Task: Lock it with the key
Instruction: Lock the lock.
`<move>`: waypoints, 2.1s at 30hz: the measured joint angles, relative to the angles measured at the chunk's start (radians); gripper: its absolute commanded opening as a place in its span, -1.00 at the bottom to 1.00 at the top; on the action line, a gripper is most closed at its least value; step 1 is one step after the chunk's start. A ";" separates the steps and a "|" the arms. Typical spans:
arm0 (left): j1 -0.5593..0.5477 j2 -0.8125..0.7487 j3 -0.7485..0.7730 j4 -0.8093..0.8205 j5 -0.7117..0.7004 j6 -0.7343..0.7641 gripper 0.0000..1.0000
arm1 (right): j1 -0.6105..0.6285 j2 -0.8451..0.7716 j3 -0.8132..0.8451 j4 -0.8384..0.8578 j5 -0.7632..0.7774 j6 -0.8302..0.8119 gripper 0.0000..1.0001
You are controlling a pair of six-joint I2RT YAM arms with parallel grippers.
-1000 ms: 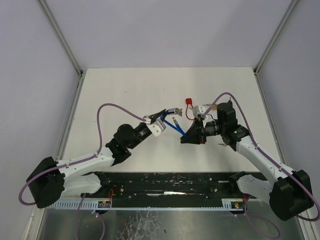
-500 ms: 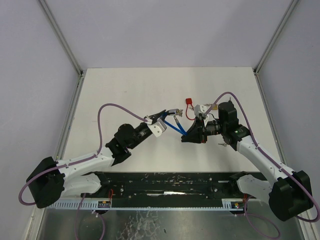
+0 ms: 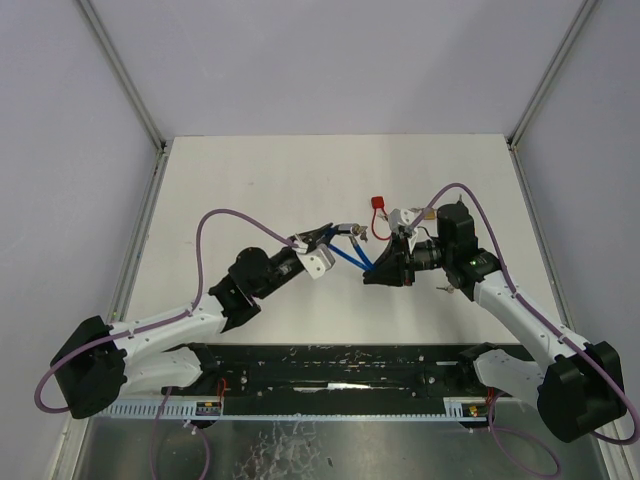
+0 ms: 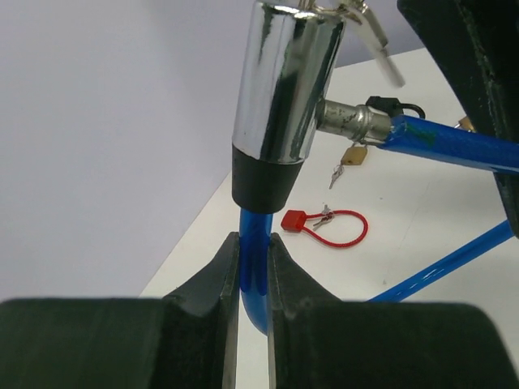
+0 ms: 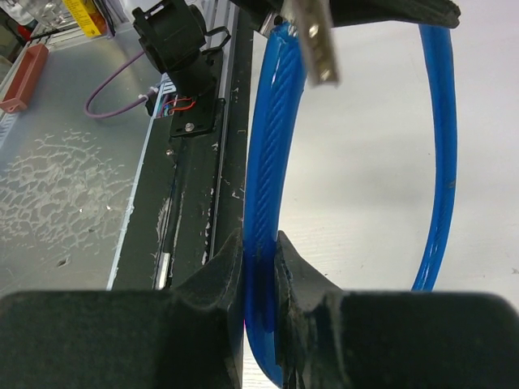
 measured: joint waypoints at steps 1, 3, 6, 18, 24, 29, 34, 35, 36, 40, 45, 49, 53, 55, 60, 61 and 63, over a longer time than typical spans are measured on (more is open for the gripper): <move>0.000 0.000 0.000 -0.009 0.003 0.005 -1.00 | 0.000 0.000 0.000 -0.006 0.000 0.000 -1.00; 0.000 0.000 0.002 -0.022 0.008 0.018 -0.99 | 0.000 0.000 0.000 -0.021 0.000 -0.003 -1.00; 0.000 0.000 0.019 -0.072 0.019 0.038 -1.00 | -0.001 0.006 0.010 -0.053 0.000 -0.016 -1.00; -0.004 0.003 0.058 -0.196 0.020 0.169 -0.99 | -0.019 0.014 0.089 -0.206 0.018 -0.074 -1.00; -0.046 0.083 0.083 -0.192 -0.071 0.235 -1.00 | -0.022 0.014 0.021 -0.124 0.081 -0.064 -1.00; -0.070 0.186 0.088 -0.185 -0.124 0.266 -1.00 | -0.025 0.023 -0.151 0.074 0.151 -0.091 -1.00; -0.090 0.250 0.082 -0.145 -0.195 0.276 -0.99 | -0.026 0.130 -0.191 0.200 0.197 -0.126 -1.00; -0.093 0.258 0.080 -0.129 -0.208 0.279 -1.00 | -0.026 0.151 -0.190 0.211 0.203 -0.135 -1.00; -0.098 0.267 0.077 -0.114 -0.219 0.283 -1.00 | -0.026 0.171 -0.188 0.219 0.211 -0.143 -0.98; -0.106 0.311 0.074 -0.066 -0.256 0.295 -0.99 | -0.034 0.214 -0.188 0.235 0.224 -0.145 -0.92; -0.105 0.359 0.074 -0.018 -0.298 0.303 -1.00 | -0.074 0.233 -0.171 0.223 0.218 -0.120 -0.87; -0.094 0.360 0.074 -0.007 -0.300 0.301 -0.99 | -0.098 0.242 -0.141 0.200 0.213 -0.106 -0.80; -0.083 0.363 0.082 -0.018 -0.291 0.292 -1.00 | -0.103 0.253 -0.121 0.174 0.210 -0.106 -0.78; -0.080 0.372 0.096 -0.024 -0.290 0.290 -0.99 | -0.105 0.256 -0.111 0.154 0.211 -0.108 -0.76; -0.072 0.391 0.108 -0.027 -0.287 0.285 -0.99 | -0.119 0.257 -0.090 0.101 0.210 -0.126 -0.62; -0.071 0.393 0.109 -0.029 -0.285 0.283 -0.99 | -0.122 0.257 -0.085 0.089 0.210 -0.132 -0.59; -0.068 0.394 0.114 -0.036 -0.283 0.278 -0.99 | -0.125 0.257 -0.074 0.064 0.209 -0.144 -0.54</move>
